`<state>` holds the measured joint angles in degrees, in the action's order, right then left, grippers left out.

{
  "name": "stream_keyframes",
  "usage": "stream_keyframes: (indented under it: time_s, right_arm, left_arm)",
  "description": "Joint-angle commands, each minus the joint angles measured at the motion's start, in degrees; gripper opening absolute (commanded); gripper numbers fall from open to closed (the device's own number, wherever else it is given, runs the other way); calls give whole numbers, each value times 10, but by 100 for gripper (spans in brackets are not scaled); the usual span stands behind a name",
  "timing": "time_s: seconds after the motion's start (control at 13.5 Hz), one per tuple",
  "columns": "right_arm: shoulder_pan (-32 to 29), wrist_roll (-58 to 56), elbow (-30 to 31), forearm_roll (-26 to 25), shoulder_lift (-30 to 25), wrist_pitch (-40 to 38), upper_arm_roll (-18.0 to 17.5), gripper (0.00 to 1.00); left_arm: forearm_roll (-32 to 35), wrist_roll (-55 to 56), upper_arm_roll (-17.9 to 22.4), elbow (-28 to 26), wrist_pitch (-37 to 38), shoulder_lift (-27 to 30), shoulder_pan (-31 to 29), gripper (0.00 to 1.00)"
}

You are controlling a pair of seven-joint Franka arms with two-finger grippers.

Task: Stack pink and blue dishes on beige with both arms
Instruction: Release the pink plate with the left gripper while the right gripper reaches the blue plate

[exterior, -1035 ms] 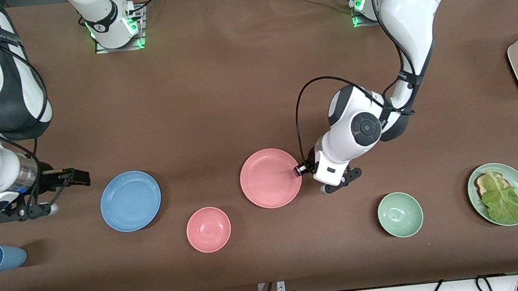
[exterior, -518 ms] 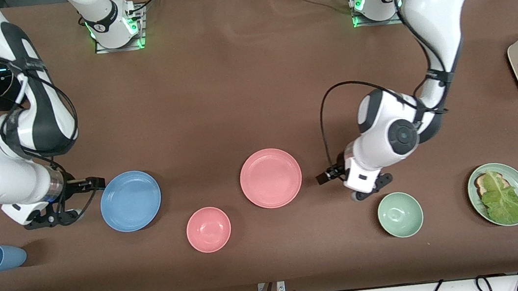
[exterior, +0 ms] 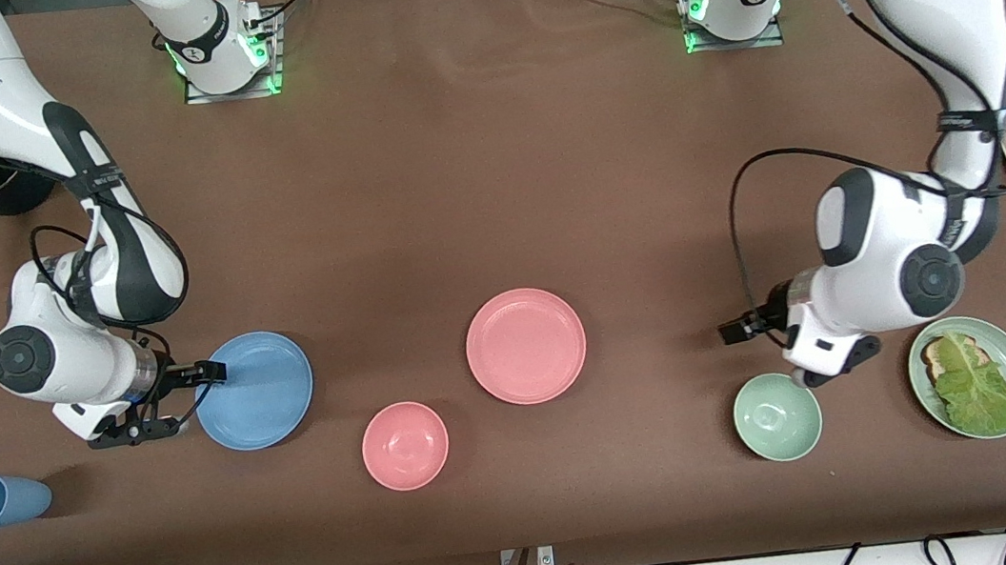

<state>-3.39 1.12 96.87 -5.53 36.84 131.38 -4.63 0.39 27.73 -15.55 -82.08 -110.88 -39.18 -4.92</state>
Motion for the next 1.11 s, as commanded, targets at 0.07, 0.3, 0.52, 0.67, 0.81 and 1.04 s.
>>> stream_keyframes:
  time_s: [0.07, 0.3, 0.52, 0.67, 0.81, 1.04]
  right_arm:
    - [-15, -9, 67, -9, -10, 82, -5, 97]
    - [-18, -12, 69, -9, -9, 83, -5, 79]
    - [-23, -26, 68, -8, -6, 83, -6, 53]
    - [-26, -30, 67, -8, -6, 83, -6, 32]
    - [-26, -30, 62, -6, -7, 81, -6, 12]
    - [-22, -30, 47, -5, -20, 49, -12, 0]
  left_arm:
    - [41, -55, 3, -4, 35, 15, -24, 100]
    - [65, -118, 3, -3, 68, 28, -61, 100]
    - [72, -133, 31, -27, 89, 73, -63, 100]
    - [74, -194, 55, -76, 89, 137, -54, 100]
    - [71, -231, 79, -112, 97, 198, -36, 100]
    - [6, -246, 179, -118, 154, 267, 46, 100]
